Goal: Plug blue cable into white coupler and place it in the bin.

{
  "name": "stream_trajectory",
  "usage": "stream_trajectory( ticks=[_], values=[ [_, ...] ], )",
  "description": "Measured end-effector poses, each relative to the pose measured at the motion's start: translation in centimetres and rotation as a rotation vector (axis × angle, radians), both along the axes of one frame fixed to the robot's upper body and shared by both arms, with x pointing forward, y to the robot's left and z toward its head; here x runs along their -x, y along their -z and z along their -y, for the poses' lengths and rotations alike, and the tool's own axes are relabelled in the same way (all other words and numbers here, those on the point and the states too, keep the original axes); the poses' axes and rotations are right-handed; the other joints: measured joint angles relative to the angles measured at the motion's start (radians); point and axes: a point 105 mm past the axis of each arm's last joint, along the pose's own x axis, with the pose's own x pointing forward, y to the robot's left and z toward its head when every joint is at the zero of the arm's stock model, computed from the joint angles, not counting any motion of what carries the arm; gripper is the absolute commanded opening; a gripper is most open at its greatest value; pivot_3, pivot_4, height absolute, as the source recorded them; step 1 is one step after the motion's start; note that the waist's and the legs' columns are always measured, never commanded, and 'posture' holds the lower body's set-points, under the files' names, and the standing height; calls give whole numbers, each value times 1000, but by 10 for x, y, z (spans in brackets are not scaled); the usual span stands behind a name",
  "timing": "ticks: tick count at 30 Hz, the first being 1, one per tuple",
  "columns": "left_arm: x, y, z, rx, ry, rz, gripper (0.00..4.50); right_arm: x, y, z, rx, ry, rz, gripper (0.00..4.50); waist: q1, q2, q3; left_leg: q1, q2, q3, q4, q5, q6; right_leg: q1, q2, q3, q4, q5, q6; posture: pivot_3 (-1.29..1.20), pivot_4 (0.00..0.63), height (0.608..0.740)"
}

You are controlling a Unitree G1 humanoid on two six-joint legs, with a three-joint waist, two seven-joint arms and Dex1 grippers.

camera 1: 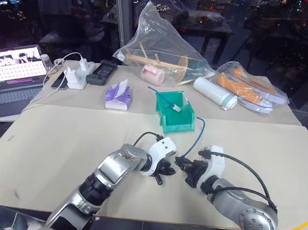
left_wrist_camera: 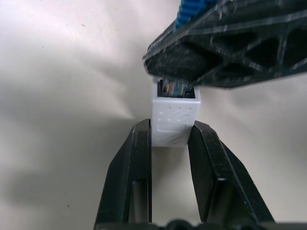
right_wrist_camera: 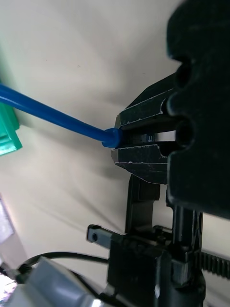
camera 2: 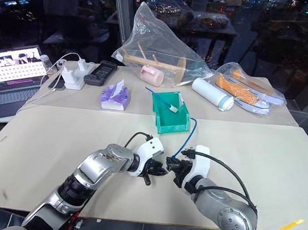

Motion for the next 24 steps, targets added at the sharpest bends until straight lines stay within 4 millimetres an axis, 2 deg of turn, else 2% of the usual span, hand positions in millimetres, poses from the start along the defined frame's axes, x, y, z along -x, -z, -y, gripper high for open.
stream_trajectory(
  ticks=[4,7,10,17,24],
  values=[
    [1,1,1,-5,-15,-10,619,0,2,-1,31,-13,16,0,0,-1,-2,3,0,0,-1,0,0,3,0,0,0,-1,0,0,150,740],
    [1,3,1,-13,-20,-16,619,0,3,-2,47,-26,19,0,-1,-1,-2,13,0,0,-3,-3,5,14,0,0,-2,-5,0,0,150,740],
    [1,3,0,-15,-20,-19,619,1,5,-4,40,-30,17,0,-1,-2,-3,15,0,0,-5,-4,6,16,0,0,-1,-10,4,0,150,740],
    [2,5,-2,-28,-18,-20,619,1,10,-4,-11,-43,-8,0,-5,-5,-6,17,0,0,-9,-4,6,19,0,0,-1,-9,0,0,150,740],
    [2,8,-4,-44,-22,-24,619,-1,13,-6,-16,-82,-16,0,-16,-6,-7,30,1,0,-16,-4,6,30,0,0,-1,-21,7,0,150,740]
  ],
)
